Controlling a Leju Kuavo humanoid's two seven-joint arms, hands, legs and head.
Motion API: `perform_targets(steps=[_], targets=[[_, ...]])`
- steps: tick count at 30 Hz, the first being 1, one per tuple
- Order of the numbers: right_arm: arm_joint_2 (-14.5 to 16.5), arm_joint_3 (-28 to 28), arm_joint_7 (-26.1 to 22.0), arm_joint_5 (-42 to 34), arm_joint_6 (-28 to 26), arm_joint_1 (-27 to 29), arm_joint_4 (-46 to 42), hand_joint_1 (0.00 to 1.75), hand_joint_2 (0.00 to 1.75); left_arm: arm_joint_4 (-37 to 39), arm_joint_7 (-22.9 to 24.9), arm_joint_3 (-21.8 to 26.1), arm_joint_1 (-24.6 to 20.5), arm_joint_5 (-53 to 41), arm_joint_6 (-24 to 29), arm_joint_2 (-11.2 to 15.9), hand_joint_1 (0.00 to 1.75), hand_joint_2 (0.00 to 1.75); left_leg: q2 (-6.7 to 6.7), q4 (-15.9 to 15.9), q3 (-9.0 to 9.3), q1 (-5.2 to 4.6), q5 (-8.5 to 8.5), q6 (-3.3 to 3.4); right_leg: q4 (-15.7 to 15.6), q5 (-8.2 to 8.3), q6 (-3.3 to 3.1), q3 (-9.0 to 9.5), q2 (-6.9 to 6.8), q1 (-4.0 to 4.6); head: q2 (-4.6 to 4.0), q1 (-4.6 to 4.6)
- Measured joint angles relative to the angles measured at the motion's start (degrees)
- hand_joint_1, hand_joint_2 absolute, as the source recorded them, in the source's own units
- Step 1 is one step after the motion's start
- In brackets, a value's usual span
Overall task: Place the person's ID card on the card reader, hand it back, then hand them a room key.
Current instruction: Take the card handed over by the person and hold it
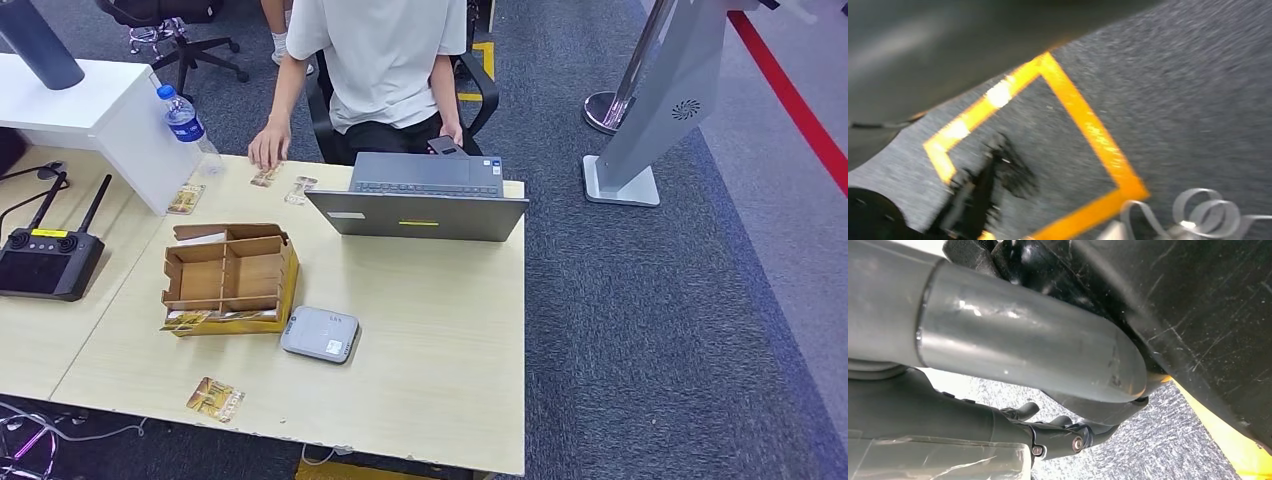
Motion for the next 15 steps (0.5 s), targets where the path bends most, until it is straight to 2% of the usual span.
perform_targets(steps=[3, 6, 10, 11, 12, 15], targets=[[0.2, -0.1, 0.2, 0.1, 0.0, 0.0, 0.0, 0.0, 0.0, 0.0, -5.1, 2.5, 0.0, 2.0, -4.7, -0.8, 0.0, 0.0, 0.0, 0.0, 0.01, 0.01, -0.01, -0.01, 0.0, 0.0, 0.0, 0.0, 0.0, 0.01, 0.0, 0.0], [0.2, -0.4, 0.3, 0.1, 0.0, 0.0, -0.1, 0.0, 0.0, -1.4, -7.0, 4.4, 0.1, 3.1, -10.1, -1.8, 0.0, 0.0, 0.0, 0.0, 0.01, 0.02, -0.01, -0.01, 0.0, 0.0, -0.01, 0.0, 0.0, 0.02, 0.0, 0.01], [0.2, -1.2, 0.6, 0.3, 0.0, 0.0, -0.2, 0.0, 0.0, -9.6, -6.6, 8.1, 0.4, 3.8, -18.7, -4.4, 0.0, 1.75, 0.01, 0.0, 0.0, 0.06, 0.0, -0.02, 0.0, 0.0, -0.01, 0.0, 0.01, 0.06, 0.0, 0.03], [0.0, -1.3, 0.6, 0.4, 0.2, -0.1, -0.2, 0.0, 0.0, -12.6, -5.2, 9.3, 0.2, 6.0, -20.8, -4.1, 0.0, 1.75, 0.03, 0.0, 0.0, 0.15, 0.0, -0.05, 0.0, 0.01, -0.04, 0.0, 0.02, 0.15, 0.0, 0.09], [-0.3, -1.4, 0.6, 0.6, 0.5, -0.2, -0.2, 0.0, 0.0, -16.1, -2.9, 10.7, -0.1, 9.4, -22.4, -2.6, 0.0, 1.75, 0.05, 0.0, -0.01, 0.28, -0.02, -0.13, 0.0, 0.03, -0.12, 0.0, 0.04, 0.25, 0.0, 0.21], [-1.2, -1.5, 0.3, 0.9, 1.9, -0.5, -0.2, 0.0, 0.0, -27.2, 3.2, 14.1, -1.0, 17.7, -24.4, 2.8, 0.0, 1.75, 0.15, 0.0, 0.06, 0.47, -0.06, -0.37, 0.0, 0.07, -0.39, -0.03, 0.07, 0.45, 0.0, 0.16]])
